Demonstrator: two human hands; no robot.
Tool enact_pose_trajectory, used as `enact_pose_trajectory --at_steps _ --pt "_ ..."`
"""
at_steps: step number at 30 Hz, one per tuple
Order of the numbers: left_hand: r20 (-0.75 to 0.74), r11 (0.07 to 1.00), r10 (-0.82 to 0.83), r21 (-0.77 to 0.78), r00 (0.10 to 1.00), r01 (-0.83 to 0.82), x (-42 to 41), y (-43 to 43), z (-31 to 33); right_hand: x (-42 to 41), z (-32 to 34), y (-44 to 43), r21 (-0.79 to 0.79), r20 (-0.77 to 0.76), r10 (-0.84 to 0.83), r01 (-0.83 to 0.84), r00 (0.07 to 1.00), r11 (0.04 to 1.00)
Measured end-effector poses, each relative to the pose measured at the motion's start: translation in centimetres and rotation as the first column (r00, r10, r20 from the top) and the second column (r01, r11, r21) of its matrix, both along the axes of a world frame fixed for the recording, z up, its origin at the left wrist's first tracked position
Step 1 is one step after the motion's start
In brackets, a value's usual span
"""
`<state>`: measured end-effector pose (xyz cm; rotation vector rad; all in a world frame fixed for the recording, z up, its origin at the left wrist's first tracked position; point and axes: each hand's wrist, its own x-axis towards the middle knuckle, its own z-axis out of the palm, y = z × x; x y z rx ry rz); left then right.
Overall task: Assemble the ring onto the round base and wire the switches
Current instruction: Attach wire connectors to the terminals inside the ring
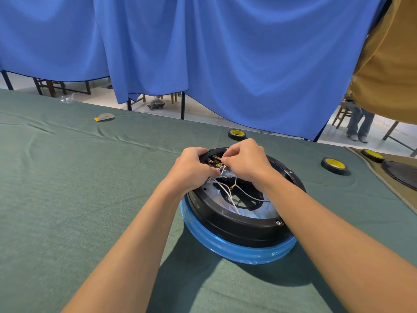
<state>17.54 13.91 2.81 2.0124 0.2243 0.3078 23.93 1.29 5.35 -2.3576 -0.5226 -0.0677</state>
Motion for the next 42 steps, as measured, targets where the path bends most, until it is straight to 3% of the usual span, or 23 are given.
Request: enact_pose_trajectory --at_steps 18,24,28,35,42 --pt "-0.021 1.0 0.003 -0.031 1.0 -0.004 -0.3 -0.2 0.2 -0.1 -0.2 1.0 -0.085 0.111 0.026 -0.016 0.993 0.996" --pt "-0.031 0.999 -0.015 -0.048 0.999 0.013 -0.3 -0.1 0.2 -0.5 -0.2 -0.3 -0.106 0.265 0.101 -0.075 0.959 0.992" --pt "-0.026 0.999 -0.019 -0.045 0.999 0.018 -0.4 -0.1 0.3 -1.1 0.2 -0.8 -0.169 0.211 0.156 -0.121 0.965 0.978" --pt "-0.028 1.0 -0.027 -0.014 0.999 0.026 -0.5 -0.2 0.4 -1.2 -0.2 -0.2 -0.208 0.325 0.133 -0.066 0.936 0.976" --pt "-0.026 1.0 -0.027 -0.014 0.999 0.026 -0.5 -0.1 0.3 -1.0 -0.4 0.0 -0.192 0.344 0.132 -0.068 0.93 0.979"
